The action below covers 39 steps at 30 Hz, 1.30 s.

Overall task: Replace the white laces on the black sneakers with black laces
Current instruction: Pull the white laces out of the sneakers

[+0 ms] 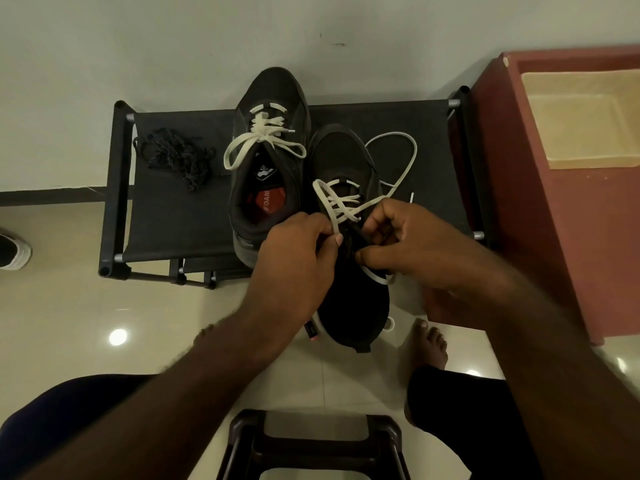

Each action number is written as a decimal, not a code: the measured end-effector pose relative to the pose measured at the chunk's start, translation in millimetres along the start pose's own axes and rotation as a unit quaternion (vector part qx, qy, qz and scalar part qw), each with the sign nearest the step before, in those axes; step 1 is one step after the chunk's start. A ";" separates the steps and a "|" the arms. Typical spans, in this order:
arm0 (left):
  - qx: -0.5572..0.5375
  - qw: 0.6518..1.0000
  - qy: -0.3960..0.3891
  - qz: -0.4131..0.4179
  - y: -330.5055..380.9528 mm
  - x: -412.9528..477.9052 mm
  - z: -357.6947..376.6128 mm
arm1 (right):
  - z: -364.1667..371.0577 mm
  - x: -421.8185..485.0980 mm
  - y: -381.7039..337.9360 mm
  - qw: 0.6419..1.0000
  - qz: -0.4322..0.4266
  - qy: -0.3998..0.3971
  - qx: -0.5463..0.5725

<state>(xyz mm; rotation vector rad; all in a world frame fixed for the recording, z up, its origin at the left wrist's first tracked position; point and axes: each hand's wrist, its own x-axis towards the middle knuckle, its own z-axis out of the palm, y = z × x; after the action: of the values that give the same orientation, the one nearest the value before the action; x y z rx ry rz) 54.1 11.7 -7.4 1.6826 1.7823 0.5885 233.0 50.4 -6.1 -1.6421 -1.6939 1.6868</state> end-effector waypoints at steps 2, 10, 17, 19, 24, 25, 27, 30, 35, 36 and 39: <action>0.000 1.000 -0.006 0.007 -0.1 1.4 -1.3 | -0.3 -0.7 -0.2 1.000 0.003 -0.002 0.001; -0.242 0.969 0.035 -0.045 10.7 3.9 -16.8 | 0.9 -0.7 -2.3 1.000 0.007 -0.003 0.019; -0.006 1.000 -0.021 0.011 -3.1 1.3 -1.8 | -0.2 -0.6 -3.1 1.000 0.010 -0.005 0.013; -0.031 0.999 -0.020 0.006 -0.3 1.4 -3.9 | -0.7 -0.7 -3.8 1.000 0.009 -0.005 0.013; -0.281 0.954 0.017 -0.104 11.7 3.0 -12.4 | -1.4 -0.6 -3.2 1.000 0.008 -0.001 0.013; -0.279 0.954 0.013 -0.110 11.2 2.2 -12.0 | -1.4 -0.8 -3.6 1.000 0.009 -0.002 0.011; -0.179 0.979 -0.030 -0.090 7.5 -1.5 -7.8 | -2.7 -1.2 -4.8 1.000 0.012 -0.005 0.015; -0.078 0.995 -0.037 -0.041 0.9 -5.1 -0.3 | -6.8 -2.6 -6.3 0.999 0.016 -0.008 0.045; -0.058 0.998 0.013 -0.003 -0.2 0.5 2.7 | -8.6 -4.1 -5.8 0.996 0.020 -0.009 0.082; -0.088 0.996 0.024 -0.004 2.8 -0.1 1.4 | -9.1 -4.3 -5.8 0.996 0.022 -0.008 0.082; -0.241 0.965 0.101 -0.033 14.8 1.0 -8.5 | -10.9 -4.3 -6.7 0.997 0.024 -0.005 0.078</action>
<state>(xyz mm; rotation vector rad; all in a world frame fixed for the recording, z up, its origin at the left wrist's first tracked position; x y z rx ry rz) 58.9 14.8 8.7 1.2594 1.6484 1.0960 239.6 54.8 4.8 -1.6163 -1.4974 1.8028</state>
